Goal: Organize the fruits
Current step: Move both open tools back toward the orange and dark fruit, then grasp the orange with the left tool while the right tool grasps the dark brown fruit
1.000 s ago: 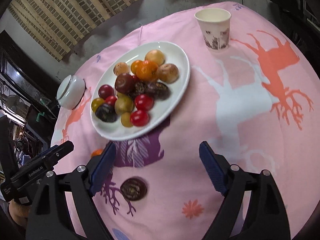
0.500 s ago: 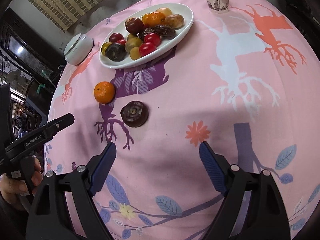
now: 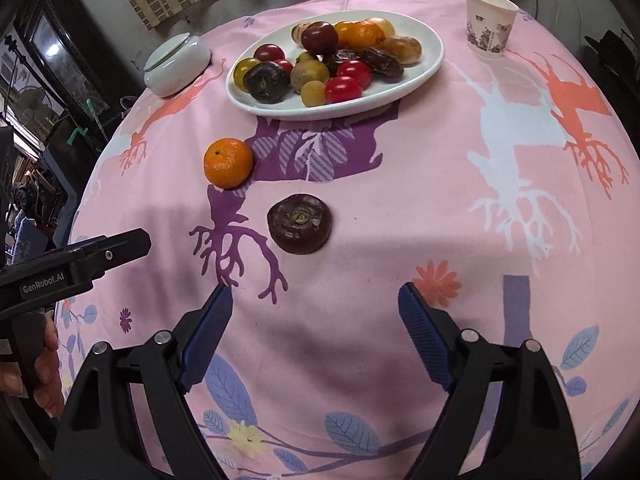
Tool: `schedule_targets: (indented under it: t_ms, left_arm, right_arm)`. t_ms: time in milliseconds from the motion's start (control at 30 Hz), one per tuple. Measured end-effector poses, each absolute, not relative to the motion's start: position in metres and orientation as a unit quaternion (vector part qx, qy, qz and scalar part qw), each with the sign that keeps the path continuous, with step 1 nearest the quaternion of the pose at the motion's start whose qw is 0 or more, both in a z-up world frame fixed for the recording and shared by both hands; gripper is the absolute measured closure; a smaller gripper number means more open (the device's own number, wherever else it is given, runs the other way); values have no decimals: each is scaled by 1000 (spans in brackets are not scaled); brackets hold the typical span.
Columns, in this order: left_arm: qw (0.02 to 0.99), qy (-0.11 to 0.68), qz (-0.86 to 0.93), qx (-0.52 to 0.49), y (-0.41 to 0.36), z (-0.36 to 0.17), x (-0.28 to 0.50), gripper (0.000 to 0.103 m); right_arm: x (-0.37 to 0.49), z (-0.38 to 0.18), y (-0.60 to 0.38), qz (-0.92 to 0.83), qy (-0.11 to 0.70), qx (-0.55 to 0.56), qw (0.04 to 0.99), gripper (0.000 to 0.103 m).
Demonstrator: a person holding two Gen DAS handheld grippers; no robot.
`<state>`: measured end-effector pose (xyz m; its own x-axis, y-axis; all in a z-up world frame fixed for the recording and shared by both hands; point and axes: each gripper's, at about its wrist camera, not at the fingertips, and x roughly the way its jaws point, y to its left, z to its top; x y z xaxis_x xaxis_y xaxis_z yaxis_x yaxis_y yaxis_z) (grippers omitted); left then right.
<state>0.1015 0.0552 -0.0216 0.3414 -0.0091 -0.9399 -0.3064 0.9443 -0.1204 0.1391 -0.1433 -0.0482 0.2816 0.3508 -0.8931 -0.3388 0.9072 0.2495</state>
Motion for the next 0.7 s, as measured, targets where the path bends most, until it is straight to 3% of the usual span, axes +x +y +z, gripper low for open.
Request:
schedule_targets:
  t_ms: [33,100,167,367,433,467,700]
  left_arm:
    - [806,568,93,-139,57,-23,102,16]
    - [803,571,92,-146,61,-25,105,16]
    - [803,568,96,-151,64,-27,106,16]
    - [800,572,97,-156,67,-33,112,16]
    - [800,572,97,-154,66,-35,114,16]
    - [799,573,98,-151,65,-35,115,16]
    - [807,571,89,-124,53,-33,127,16]
  right_arm:
    - [142,-51,-138,220,559,2,799,20]
    - [149,-55,-129,230,561,-6,795,37]
    - [157,-62,-124,225,568,-9,791,43]
    - [169,-73,-115,213,560,-19,800,45]
    - [169,-73,-109,210,545,-48,810,50]
    - [169,-73,-108,212,542,-52,811,59]
    - [173,-60,-131,212,542,-11,813,59]
